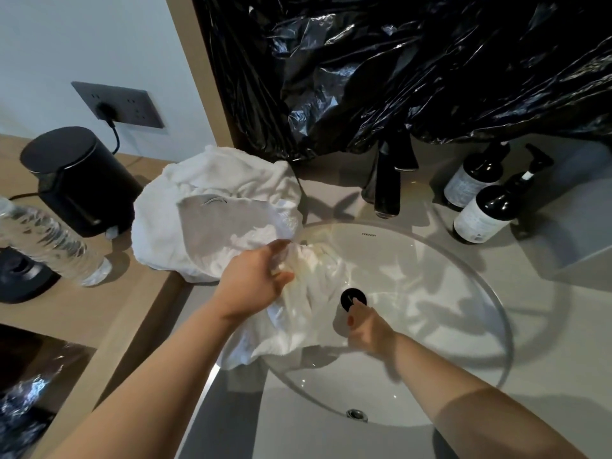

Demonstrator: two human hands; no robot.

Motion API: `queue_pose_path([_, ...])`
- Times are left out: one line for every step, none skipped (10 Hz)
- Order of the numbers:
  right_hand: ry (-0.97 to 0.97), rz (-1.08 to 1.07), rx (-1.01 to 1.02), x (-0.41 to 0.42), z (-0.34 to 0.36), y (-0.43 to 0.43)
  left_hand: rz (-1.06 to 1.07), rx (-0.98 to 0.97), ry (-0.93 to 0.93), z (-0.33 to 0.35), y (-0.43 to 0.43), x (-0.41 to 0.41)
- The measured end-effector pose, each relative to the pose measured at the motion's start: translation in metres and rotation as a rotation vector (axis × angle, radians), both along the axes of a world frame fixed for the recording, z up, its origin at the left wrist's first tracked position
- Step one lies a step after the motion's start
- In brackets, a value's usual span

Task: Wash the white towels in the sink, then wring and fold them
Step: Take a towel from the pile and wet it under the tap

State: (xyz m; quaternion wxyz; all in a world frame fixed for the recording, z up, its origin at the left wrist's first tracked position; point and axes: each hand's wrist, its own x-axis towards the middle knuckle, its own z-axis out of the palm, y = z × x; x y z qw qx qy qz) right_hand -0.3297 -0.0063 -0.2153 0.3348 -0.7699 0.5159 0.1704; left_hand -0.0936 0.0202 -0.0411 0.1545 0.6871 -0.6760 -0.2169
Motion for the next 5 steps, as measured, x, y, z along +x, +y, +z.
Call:
queue_pose_path([0.279, 0.179, -0.087, 0.006, 0.009, -0.004, 0.008, 0.004, 0.010, 0.000, -0.001, 0.002])
queue_pose_path([0.285, 0.168, -0.068, 0.010, 0.016, -0.012, 0.009, 0.010, 0.013, 0.001, 0.000, 0.001])
queue_pose_path([0.271, 0.143, -0.064, 0.010, 0.009, -0.013, 0.014, 0.016, 0.011, 0.001, -0.001, 0.000])
queue_pose_path([0.283, 0.189, -0.107, 0.011, 0.008, -0.009, 0.019, 0.023, 0.006, 0.001, -0.002, -0.001])
queue_pose_path([0.291, 0.242, -0.146, 0.011, 0.005, -0.009, 0.022, 0.028, -0.002, 0.001, -0.002, -0.001])
